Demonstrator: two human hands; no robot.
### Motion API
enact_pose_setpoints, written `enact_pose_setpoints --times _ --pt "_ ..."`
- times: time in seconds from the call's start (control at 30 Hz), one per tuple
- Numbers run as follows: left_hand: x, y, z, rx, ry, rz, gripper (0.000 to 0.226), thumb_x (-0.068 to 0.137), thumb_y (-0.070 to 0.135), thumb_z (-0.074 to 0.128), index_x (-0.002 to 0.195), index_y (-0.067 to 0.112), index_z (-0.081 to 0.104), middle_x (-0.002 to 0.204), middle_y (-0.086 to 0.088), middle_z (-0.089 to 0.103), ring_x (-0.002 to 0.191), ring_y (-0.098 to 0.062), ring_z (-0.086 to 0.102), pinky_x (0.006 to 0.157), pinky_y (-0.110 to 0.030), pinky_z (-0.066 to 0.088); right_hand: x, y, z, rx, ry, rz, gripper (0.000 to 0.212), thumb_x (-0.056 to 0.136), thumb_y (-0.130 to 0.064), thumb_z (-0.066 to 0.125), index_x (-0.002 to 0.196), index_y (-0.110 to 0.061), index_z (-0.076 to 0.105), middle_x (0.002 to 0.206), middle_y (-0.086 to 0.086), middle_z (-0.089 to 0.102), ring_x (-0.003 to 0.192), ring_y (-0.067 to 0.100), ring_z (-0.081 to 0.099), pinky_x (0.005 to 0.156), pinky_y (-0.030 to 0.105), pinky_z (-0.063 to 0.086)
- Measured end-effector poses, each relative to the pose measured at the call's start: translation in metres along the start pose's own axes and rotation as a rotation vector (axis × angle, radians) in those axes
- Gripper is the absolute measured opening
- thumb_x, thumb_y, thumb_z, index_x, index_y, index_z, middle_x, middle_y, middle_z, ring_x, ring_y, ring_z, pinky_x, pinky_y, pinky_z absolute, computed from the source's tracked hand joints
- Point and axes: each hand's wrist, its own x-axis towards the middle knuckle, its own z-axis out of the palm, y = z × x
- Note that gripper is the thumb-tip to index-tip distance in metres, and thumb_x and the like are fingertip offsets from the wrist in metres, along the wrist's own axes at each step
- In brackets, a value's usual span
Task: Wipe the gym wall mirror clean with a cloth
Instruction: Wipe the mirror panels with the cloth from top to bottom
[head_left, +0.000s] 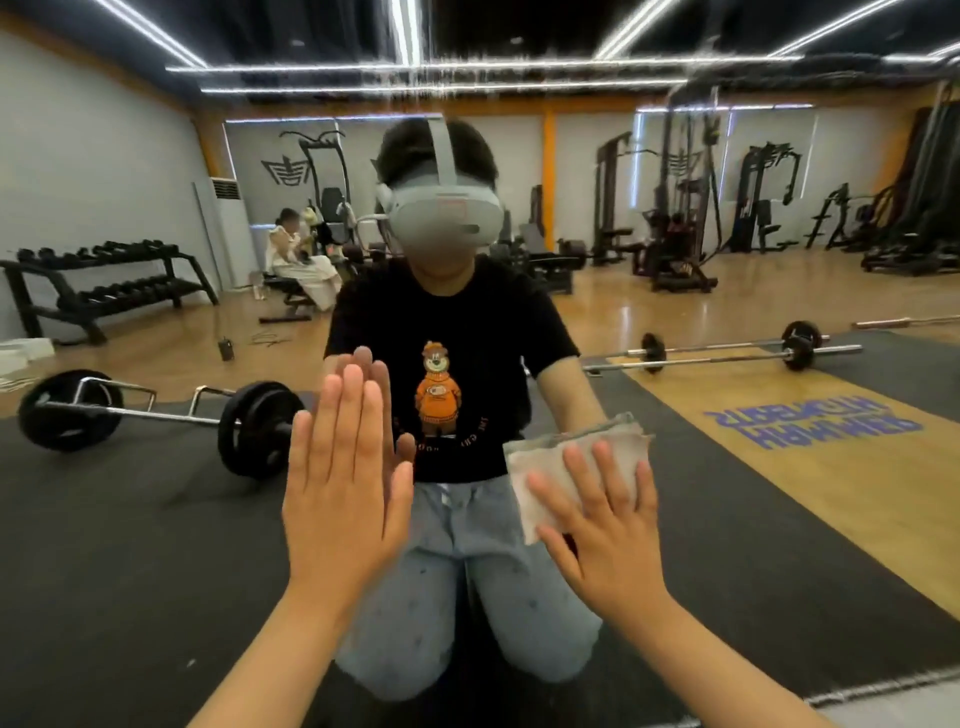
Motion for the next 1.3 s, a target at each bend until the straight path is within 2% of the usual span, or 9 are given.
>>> enact_pose_setpoints --times 0.13,0.23,0.37,0.5,0.6,0.73,0.93,1.13,1.3 --pt "-0.033 -0.012 0.021 0.04 -0.027 0.036 0.07 0.101 0.034 0.029 0.158 0.006 -0.001 0.166 -0.008 -0.01 0.153 -0.023 -0.004 0.125 -0.043 0.0 -0.072 0.008 0.015 -0.12 -0.164 -0.271 0.051 0.106 -0.045 0.022 0.156 -0.041 0.014 0.167 -0.007 0.003 0.154 0.02 0.003 0.12 0.049 0.004" --pt "-0.035 -0.014 0.029 0.052 0.003 0.041 0.066 0.104 0.036 0.023 0.157 0.007 -0.003 0.165 -0.007 -0.013 0.153 -0.023 -0.007 0.125 -0.043 -0.001 -0.068 0.011 0.01 -0.102 -0.163 -0.281 0.051 0.106 -0.045 0.026 0.155 -0.043 0.016 0.166 -0.01 0.005 0.153 0.015 0.006 0.12 0.045 0.005" --pt "-0.038 -0.015 0.03 0.035 -0.013 0.041 0.065 0.105 0.036 0.021 0.157 0.007 -0.004 0.165 -0.007 -0.014 0.153 -0.025 -0.007 0.124 -0.044 -0.001 0.017 0.011 -0.007 -0.026 -0.038 -0.167 0.051 0.104 -0.048 0.03 0.154 -0.039 0.023 0.167 -0.006 0.001 0.154 0.018 0.002 0.123 0.048 0.001" --pt "-0.036 -0.014 0.028 0.034 -0.015 0.045 0.065 0.104 0.036 0.022 0.157 0.007 -0.004 0.165 -0.007 -0.014 0.153 -0.024 -0.007 0.125 -0.044 0.0 0.137 0.001 -0.049 0.04 0.113 0.024 0.051 0.104 -0.044 0.034 0.153 -0.029 0.035 0.162 0.01 0.026 0.151 0.029 0.016 0.12 0.056 0.011" --pt "-0.037 -0.015 0.028 0.044 -0.019 0.044 0.065 0.105 0.036 0.02 0.157 0.007 -0.005 0.165 -0.007 -0.015 0.153 -0.023 -0.007 0.125 -0.043 -0.001 0.163 -0.022 -0.055 0.048 0.146 0.14 0.05 0.104 -0.04 0.034 0.152 -0.026 0.036 0.16 0.015 0.028 0.15 0.037 0.02 0.119 0.061 0.011" --pt "-0.033 -0.012 0.023 -0.031 -0.008 0.033 0.062 0.105 0.035 0.019 0.158 0.009 -0.002 0.165 -0.005 -0.012 0.153 -0.021 -0.005 0.124 -0.042 -0.001 0.117 -0.053 -0.031 0.063 0.079 0.029 0.051 0.105 -0.04 0.031 0.155 -0.031 0.025 0.163 0.012 0.023 0.151 0.032 0.012 0.119 0.061 0.008" --pt "-0.081 -0.011 0.004 -0.15 -0.057 0.055 0.069 0.101 0.032 0.03 0.158 0.013 -0.004 0.165 0.002 -0.013 0.153 -0.018 -0.006 0.124 -0.04 -0.004 -0.003 -0.087 0.019 0.026 -0.035 -0.203 0.052 0.107 -0.042 0.025 0.157 -0.036 0.012 0.166 0.0 -0.013 0.153 0.023 -0.01 0.12 0.054 -0.005" --pt "-0.171 -0.006 0.031 -0.055 -0.269 0.165 0.074 0.099 0.031 0.038 0.158 0.011 -0.003 0.166 -0.003 -0.012 0.153 -0.019 -0.006 0.124 -0.038 -0.004 -0.098 -0.112 0.053 0.005 -0.099 -0.35 0.065 0.101 -0.037 0.038 0.158 -0.034 0.006 0.166 -0.001 -0.011 0.153 0.02 -0.009 0.121 0.05 -0.01" --pt "-0.188 -0.004 0.058 0.016 -0.23 0.183 0.078 0.097 0.034 0.038 0.157 0.011 -0.007 0.164 -0.003 -0.019 0.152 -0.019 -0.014 0.123 -0.038 -0.009 -0.193 -0.109 0.084 -0.106 -0.241 -0.641 0.071 0.095 -0.029 0.035 0.158 -0.032 0.004 0.166 -0.002 -0.013 0.153 0.018 -0.012 0.122 0.047 -0.014"
